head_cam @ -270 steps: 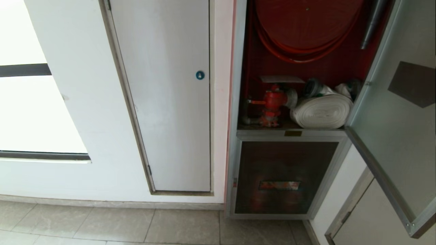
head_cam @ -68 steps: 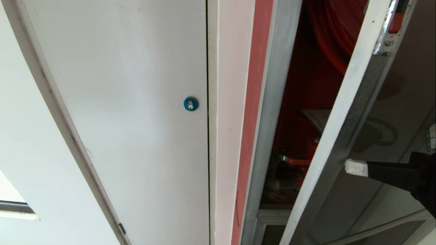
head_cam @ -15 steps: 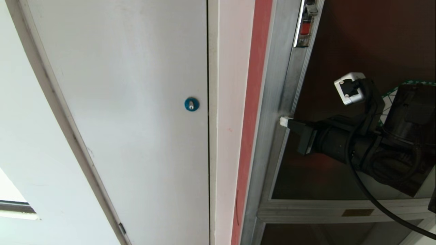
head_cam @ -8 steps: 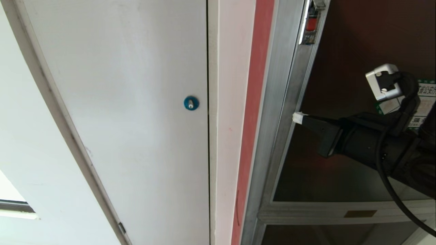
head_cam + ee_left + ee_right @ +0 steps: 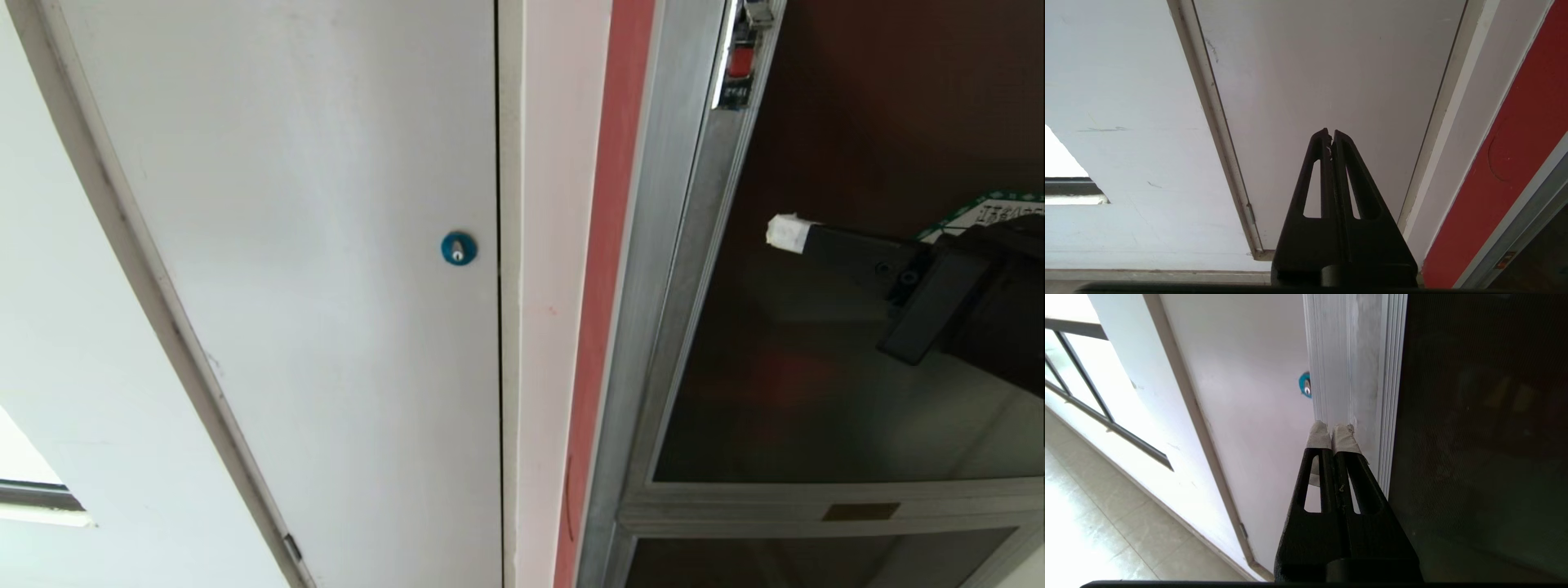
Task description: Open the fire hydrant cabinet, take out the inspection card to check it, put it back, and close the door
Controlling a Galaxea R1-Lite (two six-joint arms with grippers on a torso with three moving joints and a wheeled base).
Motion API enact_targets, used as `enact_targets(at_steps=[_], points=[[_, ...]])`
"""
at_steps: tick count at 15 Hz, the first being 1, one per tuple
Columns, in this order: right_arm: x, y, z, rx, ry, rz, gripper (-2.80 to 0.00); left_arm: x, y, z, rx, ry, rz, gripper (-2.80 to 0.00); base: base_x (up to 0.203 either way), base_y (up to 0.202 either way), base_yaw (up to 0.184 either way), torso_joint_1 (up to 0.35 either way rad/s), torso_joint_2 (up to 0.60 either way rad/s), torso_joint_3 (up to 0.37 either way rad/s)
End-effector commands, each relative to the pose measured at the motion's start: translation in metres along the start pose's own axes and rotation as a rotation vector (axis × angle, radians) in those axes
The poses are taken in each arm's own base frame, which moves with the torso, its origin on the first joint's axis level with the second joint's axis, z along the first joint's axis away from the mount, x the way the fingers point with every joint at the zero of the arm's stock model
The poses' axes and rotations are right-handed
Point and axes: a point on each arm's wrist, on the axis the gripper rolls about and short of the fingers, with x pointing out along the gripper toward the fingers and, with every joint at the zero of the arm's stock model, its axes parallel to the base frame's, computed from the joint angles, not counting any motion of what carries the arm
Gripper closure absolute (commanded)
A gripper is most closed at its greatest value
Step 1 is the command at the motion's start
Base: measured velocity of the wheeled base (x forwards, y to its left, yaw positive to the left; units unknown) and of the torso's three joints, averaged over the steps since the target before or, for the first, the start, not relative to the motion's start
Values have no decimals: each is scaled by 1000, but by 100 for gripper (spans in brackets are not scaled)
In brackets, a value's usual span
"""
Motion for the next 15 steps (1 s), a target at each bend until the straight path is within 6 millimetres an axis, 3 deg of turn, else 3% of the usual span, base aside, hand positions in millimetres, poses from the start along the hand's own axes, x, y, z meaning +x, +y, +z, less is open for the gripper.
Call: enact_targets(at_steps=[1,10,15], points=[[-3,3,23,0,-54,19,0,1,0,-4,0,14,0,0,0,0,0,0,0,0],[7,12,93,-8,-48,64,0,1,0,-4,0,15,0,0,0,0,0,0,0,0],[27,13,107,-43,-31,64,0,1,0,-4,0,15,0,0,0,0,0,0,0,0]])
